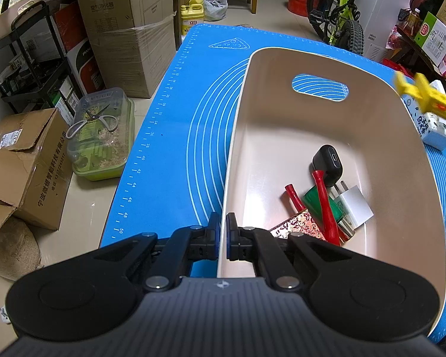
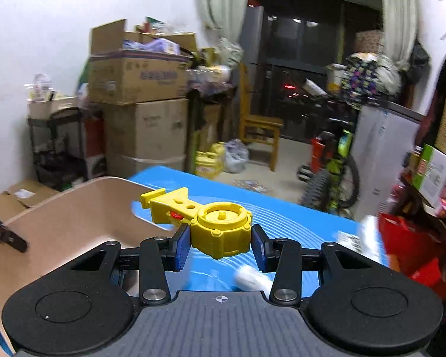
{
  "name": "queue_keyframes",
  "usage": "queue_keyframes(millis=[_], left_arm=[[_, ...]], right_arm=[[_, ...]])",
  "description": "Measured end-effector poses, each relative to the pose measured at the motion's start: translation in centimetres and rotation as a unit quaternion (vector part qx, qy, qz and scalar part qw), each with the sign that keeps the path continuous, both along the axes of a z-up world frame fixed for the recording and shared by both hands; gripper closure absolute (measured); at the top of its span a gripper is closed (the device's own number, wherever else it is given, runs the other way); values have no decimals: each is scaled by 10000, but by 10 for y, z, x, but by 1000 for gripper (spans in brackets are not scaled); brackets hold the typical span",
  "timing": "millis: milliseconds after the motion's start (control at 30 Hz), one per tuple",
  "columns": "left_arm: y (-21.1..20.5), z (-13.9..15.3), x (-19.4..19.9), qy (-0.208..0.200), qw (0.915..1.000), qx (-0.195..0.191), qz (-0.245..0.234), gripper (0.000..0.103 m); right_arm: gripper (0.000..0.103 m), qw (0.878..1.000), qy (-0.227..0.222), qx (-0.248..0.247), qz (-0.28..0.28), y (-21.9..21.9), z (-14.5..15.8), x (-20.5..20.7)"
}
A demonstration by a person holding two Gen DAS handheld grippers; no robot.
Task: Organize rigid objects
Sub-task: 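Carry the yellow part into the basket and open the right gripper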
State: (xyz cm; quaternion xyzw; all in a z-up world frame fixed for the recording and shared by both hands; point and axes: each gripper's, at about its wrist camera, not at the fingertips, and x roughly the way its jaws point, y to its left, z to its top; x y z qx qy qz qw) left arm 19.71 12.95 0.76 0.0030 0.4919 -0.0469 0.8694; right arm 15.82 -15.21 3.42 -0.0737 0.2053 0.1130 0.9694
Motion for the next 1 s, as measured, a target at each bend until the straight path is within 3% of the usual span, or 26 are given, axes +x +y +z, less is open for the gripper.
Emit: queue_keyframes(millis=[400, 700, 867, 933, 1000], left_arm=[[-1, -2, -1, -4, 10000, -6, -17, 97], [-2, -2, -1, 7, 10000, -21, -20, 97], [-2, -2, -1, 5, 10000, -2, -20, 97], [-2, -2, -1, 4, 10000, 5, -21, 97], [-2, -2, -1, 5, 10000, 3, -20, 97]], right_arm=[[53, 9936, 579, -384, 887, 85, -19, 17], [53, 9824, 1186, -950, 1091, 114, -42, 23], [53, 9808, 1372, -934, 1021, 115, -45, 26], [52, 9840, 1276, -797, 952, 109, -37, 25], [39, 9871, 1208, -605, 853, 99, -29, 22]])
